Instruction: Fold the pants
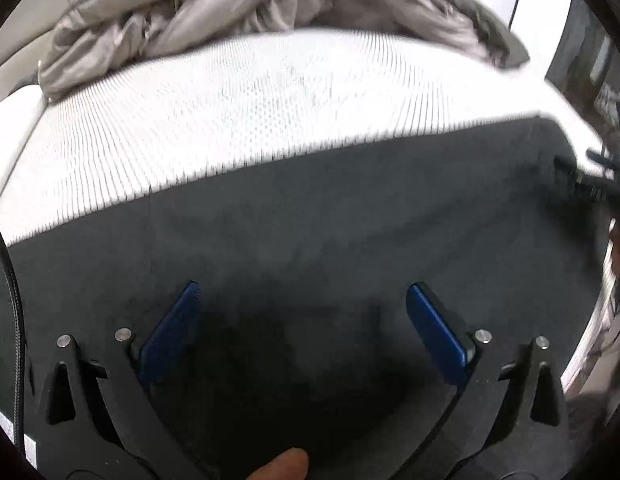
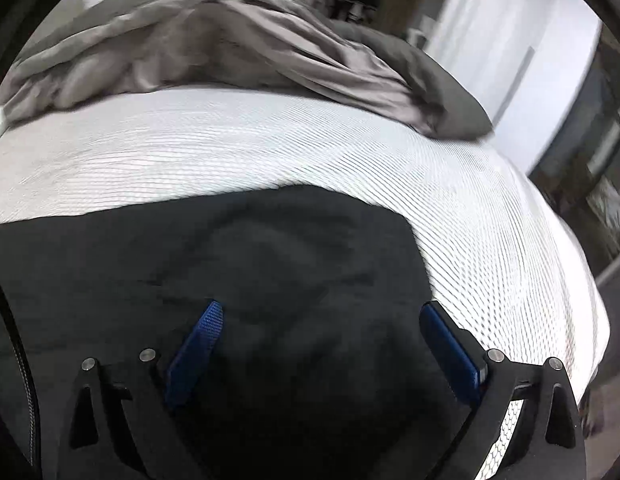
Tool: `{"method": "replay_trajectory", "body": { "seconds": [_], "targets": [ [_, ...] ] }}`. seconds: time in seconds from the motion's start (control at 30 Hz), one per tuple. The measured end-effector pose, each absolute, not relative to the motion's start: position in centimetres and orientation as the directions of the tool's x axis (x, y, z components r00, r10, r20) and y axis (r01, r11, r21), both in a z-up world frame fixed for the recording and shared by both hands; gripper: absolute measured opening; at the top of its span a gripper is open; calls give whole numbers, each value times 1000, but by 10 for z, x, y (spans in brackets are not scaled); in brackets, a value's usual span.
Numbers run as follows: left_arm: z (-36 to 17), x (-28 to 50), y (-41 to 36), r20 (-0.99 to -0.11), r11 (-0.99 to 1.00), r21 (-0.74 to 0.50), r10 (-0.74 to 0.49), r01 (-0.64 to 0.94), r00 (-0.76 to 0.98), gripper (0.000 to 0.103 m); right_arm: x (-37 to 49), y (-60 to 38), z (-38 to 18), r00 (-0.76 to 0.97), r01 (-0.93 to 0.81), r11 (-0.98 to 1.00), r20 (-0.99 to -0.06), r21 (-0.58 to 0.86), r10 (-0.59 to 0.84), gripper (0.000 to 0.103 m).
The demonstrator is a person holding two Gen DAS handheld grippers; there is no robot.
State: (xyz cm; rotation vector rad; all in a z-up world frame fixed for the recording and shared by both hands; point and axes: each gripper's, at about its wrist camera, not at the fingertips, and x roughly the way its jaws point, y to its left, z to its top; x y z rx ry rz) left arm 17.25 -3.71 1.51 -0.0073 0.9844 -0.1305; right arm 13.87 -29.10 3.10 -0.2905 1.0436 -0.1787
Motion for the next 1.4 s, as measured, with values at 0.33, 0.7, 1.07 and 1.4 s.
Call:
{"method": "replay_trajectory", "body": {
  "seconds": [0.33, 0.7, 1.07, 1.4],
  "targets": [
    [-24, 236, -38, -872, 997, -43, -70, 68, 485, 102, 174, -152, -24, 408, -372, 902, -912, -217, -51, 99],
    [-13, 222, -27, -861, 994, -47, -89, 95, 501, 102, 202, -328, -18, 382, 104, 970, -892, -219, -243, 99],
    [7, 148, -51, -832, 951, -189, -287, 244, 474, 102, 102, -200, 24, 410, -301, 953, -907, -36, 96, 100],
    [-1, 135, -25, -858, 966, -104, -208, 238, 469, 102, 72, -310, 8, 423, -112, 944, -874, -311, -238, 98]
  ]
}}
